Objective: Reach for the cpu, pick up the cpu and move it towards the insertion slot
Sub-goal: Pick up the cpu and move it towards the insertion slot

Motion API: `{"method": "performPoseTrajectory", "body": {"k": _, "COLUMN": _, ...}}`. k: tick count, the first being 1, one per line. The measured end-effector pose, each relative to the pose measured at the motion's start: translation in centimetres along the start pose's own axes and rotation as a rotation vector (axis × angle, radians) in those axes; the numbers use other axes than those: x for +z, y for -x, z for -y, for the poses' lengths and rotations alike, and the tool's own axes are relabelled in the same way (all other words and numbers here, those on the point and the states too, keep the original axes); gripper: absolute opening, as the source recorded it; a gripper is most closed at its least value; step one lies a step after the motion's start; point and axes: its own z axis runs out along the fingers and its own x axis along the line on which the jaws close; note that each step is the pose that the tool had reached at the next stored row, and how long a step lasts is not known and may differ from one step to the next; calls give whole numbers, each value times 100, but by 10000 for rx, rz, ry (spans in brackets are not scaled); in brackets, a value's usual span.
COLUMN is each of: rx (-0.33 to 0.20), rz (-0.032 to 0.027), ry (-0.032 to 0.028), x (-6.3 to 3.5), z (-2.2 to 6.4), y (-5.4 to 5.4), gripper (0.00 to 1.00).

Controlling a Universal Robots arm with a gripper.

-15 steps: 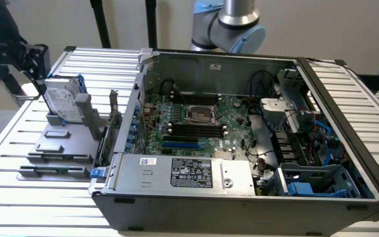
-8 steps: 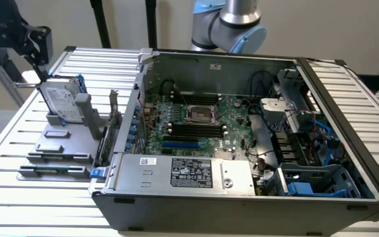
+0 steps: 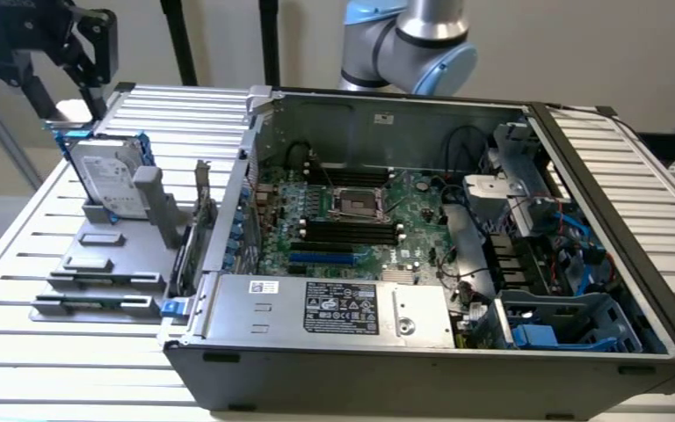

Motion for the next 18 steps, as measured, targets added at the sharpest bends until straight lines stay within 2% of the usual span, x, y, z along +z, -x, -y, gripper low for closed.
{"method": "performPoseTrajectory", "body": {"k": 7, "rx": 8, "rz": -161, "ry": 11, "x": -189, "z": 12, "y": 315, "gripper": 54}}
{"method": "performPoseTrajectory", "body": {"k": 18, "rx": 18, "rz": -330, "ry": 23, "x": -284, "z": 42, "y": 812, "gripper": 54}}
